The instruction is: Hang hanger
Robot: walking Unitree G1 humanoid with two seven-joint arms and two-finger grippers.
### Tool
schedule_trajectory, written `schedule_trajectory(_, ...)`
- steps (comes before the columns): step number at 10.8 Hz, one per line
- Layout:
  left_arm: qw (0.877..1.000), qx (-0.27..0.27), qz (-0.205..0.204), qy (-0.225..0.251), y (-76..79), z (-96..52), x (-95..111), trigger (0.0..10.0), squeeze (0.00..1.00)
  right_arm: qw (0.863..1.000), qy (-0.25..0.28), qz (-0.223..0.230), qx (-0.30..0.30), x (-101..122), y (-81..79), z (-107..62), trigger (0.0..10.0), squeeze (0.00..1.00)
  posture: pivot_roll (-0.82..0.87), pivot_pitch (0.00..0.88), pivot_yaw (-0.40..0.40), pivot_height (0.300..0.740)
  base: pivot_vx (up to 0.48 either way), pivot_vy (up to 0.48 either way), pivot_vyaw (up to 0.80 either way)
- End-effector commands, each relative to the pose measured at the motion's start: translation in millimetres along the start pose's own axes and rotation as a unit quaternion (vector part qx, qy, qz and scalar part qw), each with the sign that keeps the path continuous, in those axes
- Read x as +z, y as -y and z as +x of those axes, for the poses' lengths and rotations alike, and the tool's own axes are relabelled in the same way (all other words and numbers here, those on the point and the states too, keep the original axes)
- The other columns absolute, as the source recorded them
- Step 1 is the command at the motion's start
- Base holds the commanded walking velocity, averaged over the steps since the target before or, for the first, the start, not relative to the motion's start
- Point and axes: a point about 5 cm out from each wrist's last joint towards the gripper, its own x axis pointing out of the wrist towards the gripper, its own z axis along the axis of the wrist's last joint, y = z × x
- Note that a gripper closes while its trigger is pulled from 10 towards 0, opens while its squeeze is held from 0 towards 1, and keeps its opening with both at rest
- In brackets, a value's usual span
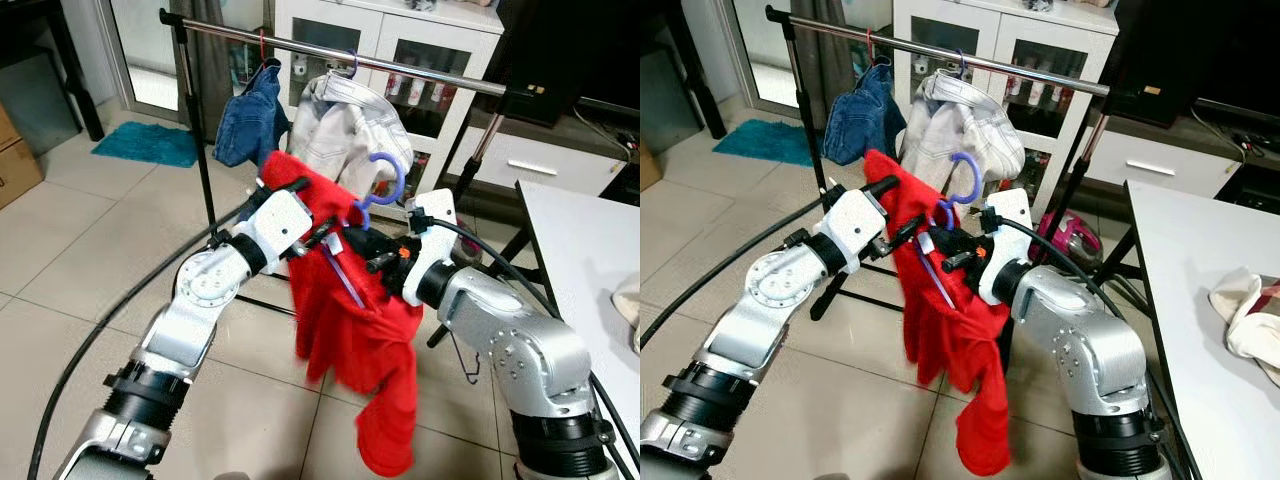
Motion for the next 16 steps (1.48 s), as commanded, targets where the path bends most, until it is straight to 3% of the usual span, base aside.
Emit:
schedule_trajectory(1,1.0,-0.004,0.0,0.014,-0.7,4.9,6,7.9,0.0,1.0,0.021,-0.005,0.017,11,-4.7,-1.4,0.0,0.0,0.07,0.0,-0.105,0.74,0.0,0.0,0.0)
schedule_trajectory(2,0.999,-0.011,-0.006,0.03,3.9,5.1,10,0.0,0.0,1.0,0.024,-0.004,0.018,12,-4.2,-1.8,0.0,0.0,0.07,0.0,-0.104,0.74,0.0,0.0,0.0)
schedule_trajectory(4,0.999,-0.002,-0.005,0.04,8.3,6.1,10,0.0,0.0,1.0,0.024,-0.005,0.017,13,-3.0,-3.1,0.0,0.0,0.06,0.0,-0.101,0.74,0.0,0.0,0.0)
schedule_trajectory(11,0.998,0.031,-0.028,0.044,0.1,4.8,8,0.0,0.0,1.0,0.021,-0.013,0.016,14,-1.3,-5.8,0.0,0.0,0.05,0.0,-0.099,0.74,0.0,0.0,0.0)
schedule_trajectory(15,0.995,0.065,-0.028,0.071,-17.3,-1.3,18,0.0,0.0,0.999,0.002,-0.033,0.016,10,1.1,-6.2,0.0,0.0,0.06,0.0,-0.102,0.74,0.0,0.0,0.0)
schedule_trajectory(16,0.995,0.055,-0.014,0.08,-25.0,-2.5,28,0.0,0.0,0.998,-0.03,-0.05,0.017,3,4.1,-9.5,0.0,0.0,0.06,0.0,-0.102,0.74,0.0,0.0,0.0)
